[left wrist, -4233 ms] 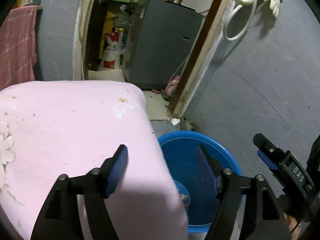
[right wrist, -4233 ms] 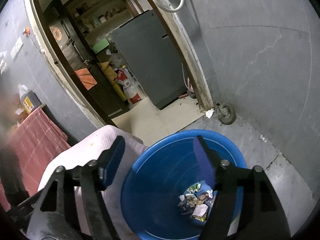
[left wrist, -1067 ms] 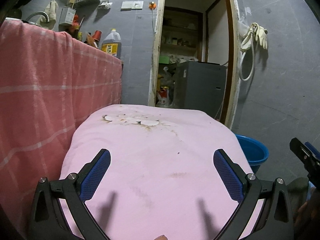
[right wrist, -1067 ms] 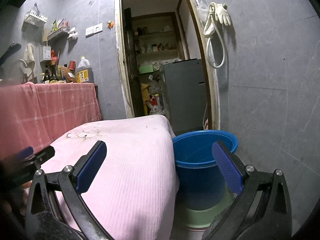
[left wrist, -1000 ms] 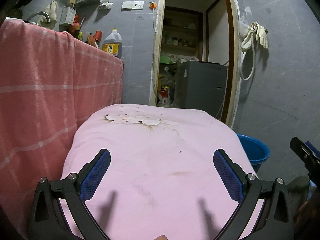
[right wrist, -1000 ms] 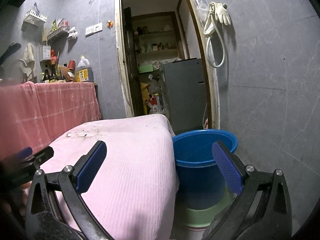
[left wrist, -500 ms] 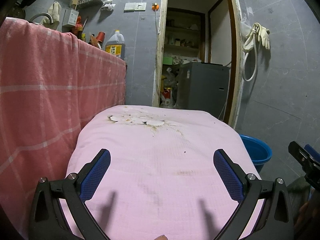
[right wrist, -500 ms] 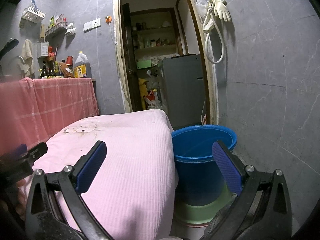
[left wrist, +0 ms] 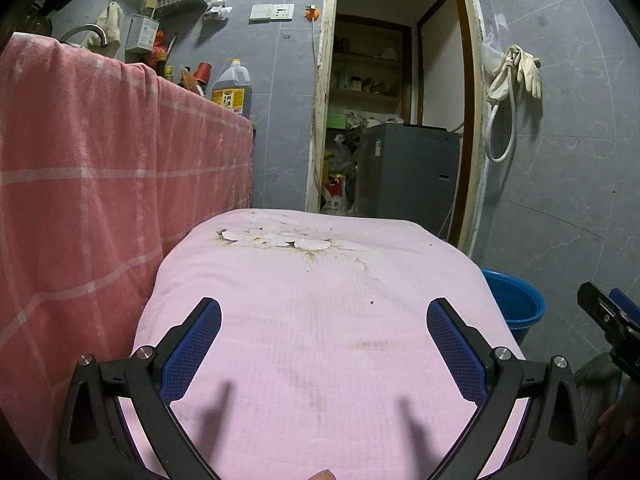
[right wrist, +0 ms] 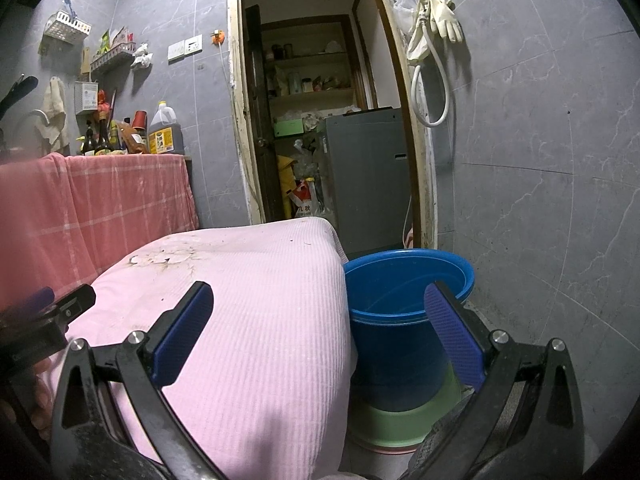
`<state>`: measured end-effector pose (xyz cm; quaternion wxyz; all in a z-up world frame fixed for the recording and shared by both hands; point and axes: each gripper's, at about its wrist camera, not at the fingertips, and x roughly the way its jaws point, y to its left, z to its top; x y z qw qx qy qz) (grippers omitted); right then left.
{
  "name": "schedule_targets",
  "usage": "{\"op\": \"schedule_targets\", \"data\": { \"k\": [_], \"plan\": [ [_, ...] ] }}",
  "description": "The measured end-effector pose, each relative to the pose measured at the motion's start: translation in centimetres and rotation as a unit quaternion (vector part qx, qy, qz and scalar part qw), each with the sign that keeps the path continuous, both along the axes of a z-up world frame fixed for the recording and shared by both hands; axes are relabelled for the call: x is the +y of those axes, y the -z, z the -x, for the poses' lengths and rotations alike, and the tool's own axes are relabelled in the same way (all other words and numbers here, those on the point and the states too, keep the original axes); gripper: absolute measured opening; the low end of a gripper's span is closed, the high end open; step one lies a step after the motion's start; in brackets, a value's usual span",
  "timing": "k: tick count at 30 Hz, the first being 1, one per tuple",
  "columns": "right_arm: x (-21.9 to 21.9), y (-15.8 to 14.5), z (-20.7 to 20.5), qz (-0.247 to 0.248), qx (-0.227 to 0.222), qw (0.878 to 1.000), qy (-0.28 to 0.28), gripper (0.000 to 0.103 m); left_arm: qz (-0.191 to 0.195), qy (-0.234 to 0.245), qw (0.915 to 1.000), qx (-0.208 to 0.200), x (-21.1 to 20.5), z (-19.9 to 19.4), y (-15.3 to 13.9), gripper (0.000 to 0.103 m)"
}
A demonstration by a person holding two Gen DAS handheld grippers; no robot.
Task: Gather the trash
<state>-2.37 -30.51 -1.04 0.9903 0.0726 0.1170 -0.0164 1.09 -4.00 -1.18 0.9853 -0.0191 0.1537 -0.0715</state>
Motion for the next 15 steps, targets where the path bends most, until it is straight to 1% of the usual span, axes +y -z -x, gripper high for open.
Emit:
{"op": "schedule_targets", "data": {
  "k": [15],
  "plan": [
    [0.08,-0.04,0.01,0.0,0.0,1.0,0.0,0.103,0.002,-0.003,1.0,0.0,0.06,-0.01,0.07,0.101]
  ]
}}
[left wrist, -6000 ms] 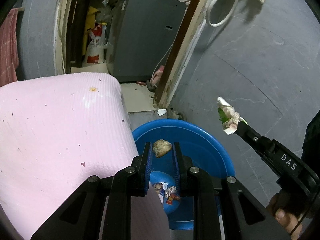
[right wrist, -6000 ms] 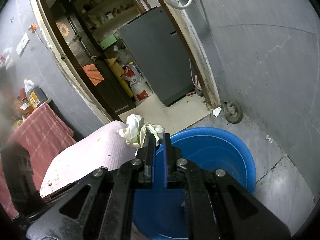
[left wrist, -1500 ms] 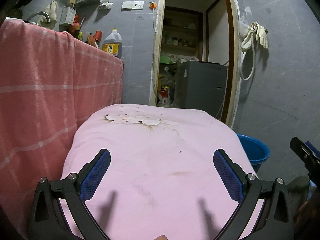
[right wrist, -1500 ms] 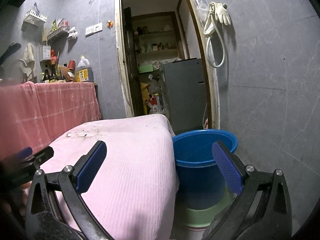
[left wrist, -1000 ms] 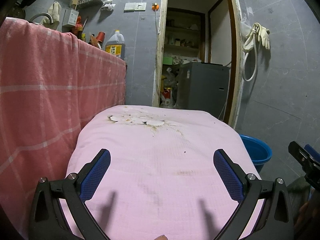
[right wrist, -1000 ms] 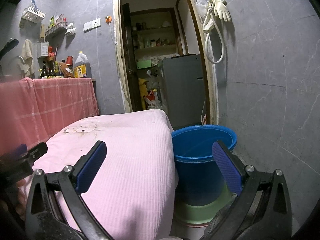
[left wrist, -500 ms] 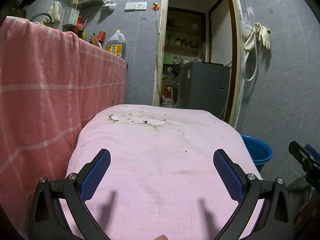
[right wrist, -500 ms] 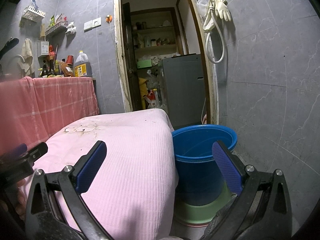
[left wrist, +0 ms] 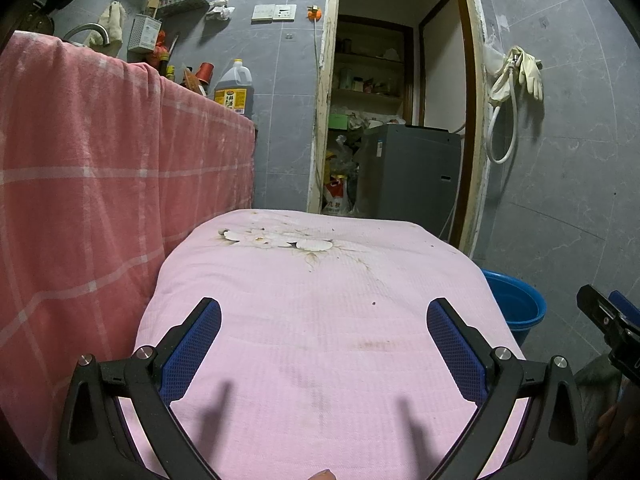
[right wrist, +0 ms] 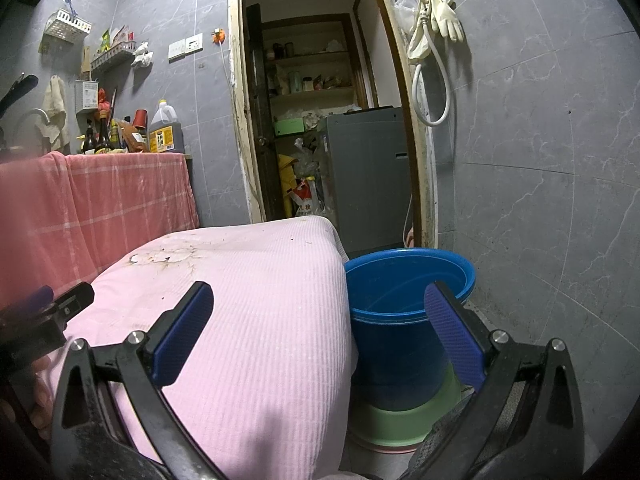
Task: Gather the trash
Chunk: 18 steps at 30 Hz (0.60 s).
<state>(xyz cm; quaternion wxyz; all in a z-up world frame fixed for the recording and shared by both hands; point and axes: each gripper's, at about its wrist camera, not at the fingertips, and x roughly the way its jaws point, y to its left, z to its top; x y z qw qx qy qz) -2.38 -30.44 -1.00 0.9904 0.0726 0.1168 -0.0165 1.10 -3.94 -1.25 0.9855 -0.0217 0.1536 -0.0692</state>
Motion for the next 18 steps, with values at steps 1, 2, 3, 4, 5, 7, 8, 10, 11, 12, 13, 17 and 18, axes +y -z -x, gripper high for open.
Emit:
{"op": "schedule_targets", "data": {
  "k": [1,2,3,4,5,7,8,10,11,12,13,17,18],
  "plan": [
    [0.0,-0.02,0.0,0.0,0.0,1.0,0.0,0.103,0.0,0.0,1.0,0.0,0.04,-0.01,0.02,0.101],
    [0.01,-0.02,-0.01,0.0,0.0,1.0,0.0,0.103,0.0,0.0,1.0,0.0,0.02,-0.01,0.01,0.101],
    [0.01,-0.02,0.0,0.0,0.0,1.0,0.0,0.103,0.0,0.0,1.0,0.001,0.06,-0.01,0.02,0.101],
    [0.01,-0.03,0.0,0.0,0.0,1.0,0.0,0.103,0.0,0.0,1.0,0.0,0.06,0.0,0.01,0.101],
    [0.0,-0.02,0.0,0.0,0.0,1.0,0.0,0.103,0.0,0.0,1.0,0.0,0.02,-0.01,0.0,0.101],
    [0.0,-0.04,0.0,0.0,0.0,1.0,0.0,0.103,0.0,0.0,1.0,0.0,0.08,-0.01,0.02,0.101],
    [0.0,-0.04,-0.02,0.0,0.001,1.0,0.0,0.103,0.0,0.0,1.0,0.0,0.08,-0.03,0.02,0.101],
    [0.01,-0.05,0.0,0.0,0.001,1.0,0.0,0.103,0.001,0.0,1.0,0.0,0.13,-0.03,0.04,0.101],
    [0.02,-0.05,0.0,0.0,0.001,1.0,0.0,0.103,0.0,0.001,1.0,0.0,0.13,-0.05,0.02,0.101],
    [0.02,-0.05,0.0,0.0,0.001,1.0,0.0,0.103,0.001,-0.001,1.0,0.0,0.08,0.02,0.06,0.101],
    [0.03,-0.07,0.0,0.0,0.001,1.0,0.0,0.103,0.0,-0.001,1.0,0.0,0.11,0.02,0.07,0.101],
    [0.04,-0.09,0.01,0.0,0.0,1.0,0.0,0.103,0.001,0.0,1.0,0.0,0.14,-0.01,0.07,0.101],
    [0.02,0.0,0.16,0.0,0.0,1.0,0.0,0.103,0.001,0.0,1.0,0.001,0.19,-0.02,0.09,0.101]
  ]
}}
